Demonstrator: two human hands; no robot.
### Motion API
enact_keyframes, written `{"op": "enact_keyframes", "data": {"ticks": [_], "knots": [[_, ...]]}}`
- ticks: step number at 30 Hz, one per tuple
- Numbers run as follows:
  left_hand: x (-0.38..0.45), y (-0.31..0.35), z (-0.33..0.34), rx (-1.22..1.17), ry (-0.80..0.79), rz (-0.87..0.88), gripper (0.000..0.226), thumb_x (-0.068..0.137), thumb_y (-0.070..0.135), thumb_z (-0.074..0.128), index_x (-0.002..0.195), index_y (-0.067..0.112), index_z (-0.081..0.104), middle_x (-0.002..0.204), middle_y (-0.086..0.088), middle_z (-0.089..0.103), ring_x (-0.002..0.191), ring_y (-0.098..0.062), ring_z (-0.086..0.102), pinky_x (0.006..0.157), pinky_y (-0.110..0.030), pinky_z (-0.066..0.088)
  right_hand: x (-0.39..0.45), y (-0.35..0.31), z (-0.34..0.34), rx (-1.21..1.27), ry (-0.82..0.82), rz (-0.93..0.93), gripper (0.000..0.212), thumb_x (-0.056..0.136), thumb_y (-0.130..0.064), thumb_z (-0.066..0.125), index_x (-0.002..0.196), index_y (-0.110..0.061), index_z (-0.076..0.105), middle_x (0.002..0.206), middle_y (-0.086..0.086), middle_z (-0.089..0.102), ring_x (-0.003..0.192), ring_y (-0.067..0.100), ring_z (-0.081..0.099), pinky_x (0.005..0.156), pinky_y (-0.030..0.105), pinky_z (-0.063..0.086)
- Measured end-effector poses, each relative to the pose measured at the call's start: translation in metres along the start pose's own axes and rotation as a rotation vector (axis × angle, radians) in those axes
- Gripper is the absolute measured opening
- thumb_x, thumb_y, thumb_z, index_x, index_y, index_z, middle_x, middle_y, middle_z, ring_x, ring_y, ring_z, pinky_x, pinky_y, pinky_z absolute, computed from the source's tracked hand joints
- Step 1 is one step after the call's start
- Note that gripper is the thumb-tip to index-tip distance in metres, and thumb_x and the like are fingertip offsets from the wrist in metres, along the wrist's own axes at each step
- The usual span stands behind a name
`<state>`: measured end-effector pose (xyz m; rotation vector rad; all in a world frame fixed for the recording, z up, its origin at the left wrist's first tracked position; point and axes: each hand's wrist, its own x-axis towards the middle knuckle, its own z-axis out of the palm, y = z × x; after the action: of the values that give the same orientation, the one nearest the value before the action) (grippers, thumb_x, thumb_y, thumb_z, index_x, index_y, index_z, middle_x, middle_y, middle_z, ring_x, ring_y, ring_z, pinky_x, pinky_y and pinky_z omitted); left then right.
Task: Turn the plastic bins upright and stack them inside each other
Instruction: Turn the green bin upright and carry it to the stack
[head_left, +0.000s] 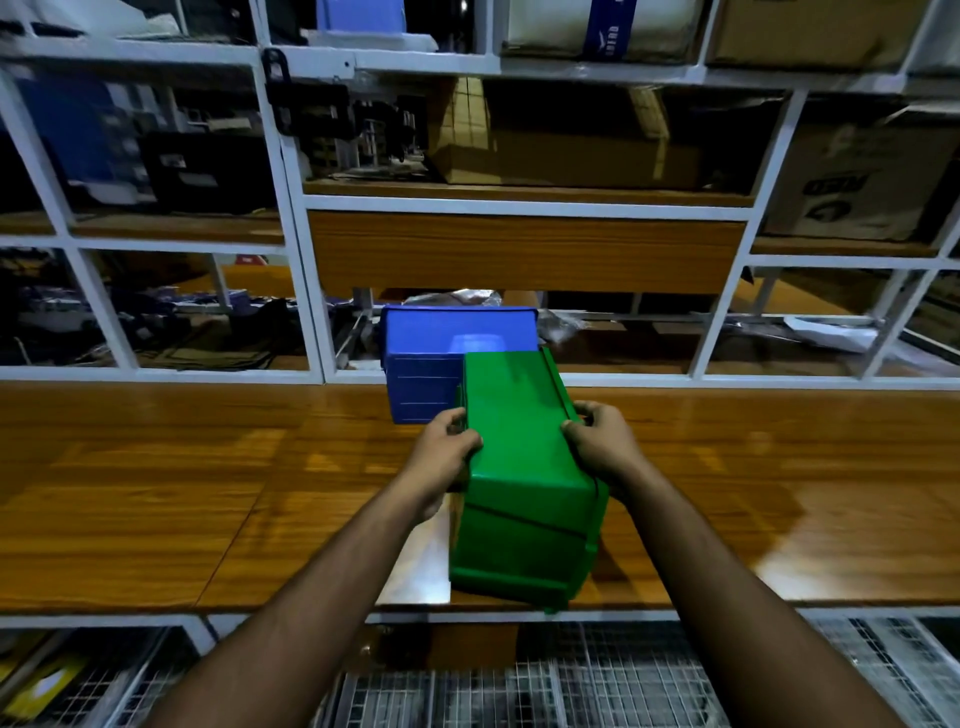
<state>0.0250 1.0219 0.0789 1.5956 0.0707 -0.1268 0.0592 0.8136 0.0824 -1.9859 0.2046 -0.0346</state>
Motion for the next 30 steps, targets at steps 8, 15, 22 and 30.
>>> {"op": "enact_keyframes", "data": {"ticks": [8, 15, 22, 30], "knots": [[0.005, -0.016, -0.002, 0.347, -0.029, 0.117, 0.049, 0.090, -0.003, 0.053, 0.137, 0.009, 0.051, 0.140, -0.010, 0.053, 0.124, -0.022, 0.052, 0.103, -0.042, 0.048, 0.005, -0.001, 0.009, -0.080, 0.025, -0.032, 0.046, 0.089, -0.013, 0.062, 0.135, -0.015, 0.054, 0.121, 0.010, 0.068, 0.100, 0.028, 0.068, 0.083, 0.046, 0.059], [0.006, -0.003, 0.002, 0.699, -0.005, 0.299, 0.045, 0.089, 0.028, 0.063, 0.134, 0.022, 0.058, 0.139, -0.006, 0.057, 0.129, -0.027, 0.047, 0.109, -0.036, 0.038, -0.011, -0.027, 0.023, -0.020, -0.003, -0.076, 0.052, 0.069, -0.020, 0.063, 0.121, -0.014, 0.063, 0.089, 0.009, 0.075, 0.071, 0.022, 0.068, 0.060, 0.035, 0.055], [0.001, -0.005, -0.041, 0.394, 0.109, 0.137, 0.038, 0.099, 0.040, 0.045, 0.124, 0.016, 0.061, 0.124, -0.008, 0.064, 0.115, -0.025, 0.057, 0.096, -0.036, 0.045, -0.003, -0.013, 0.019, -0.151, 0.007, -0.140, 0.029, 0.093, -0.015, 0.058, 0.119, -0.011, 0.068, 0.113, 0.005, 0.073, 0.087, 0.017, 0.067, 0.065, 0.023, 0.050], [-0.005, -0.004, -0.078, 0.090, 0.098, 0.002, 0.036, 0.103, 0.034, 0.037, 0.113, 0.011, 0.063, 0.102, -0.005, 0.069, 0.090, -0.020, 0.064, 0.070, -0.030, 0.046, -0.002, 0.025, 0.033, -0.111, -0.131, 0.173, 0.050, 0.094, -0.005, 0.053, 0.143, -0.006, 0.041, 0.085, 0.009, 0.062, 0.072, 0.024, 0.064, 0.059, 0.032, 0.050]]}}
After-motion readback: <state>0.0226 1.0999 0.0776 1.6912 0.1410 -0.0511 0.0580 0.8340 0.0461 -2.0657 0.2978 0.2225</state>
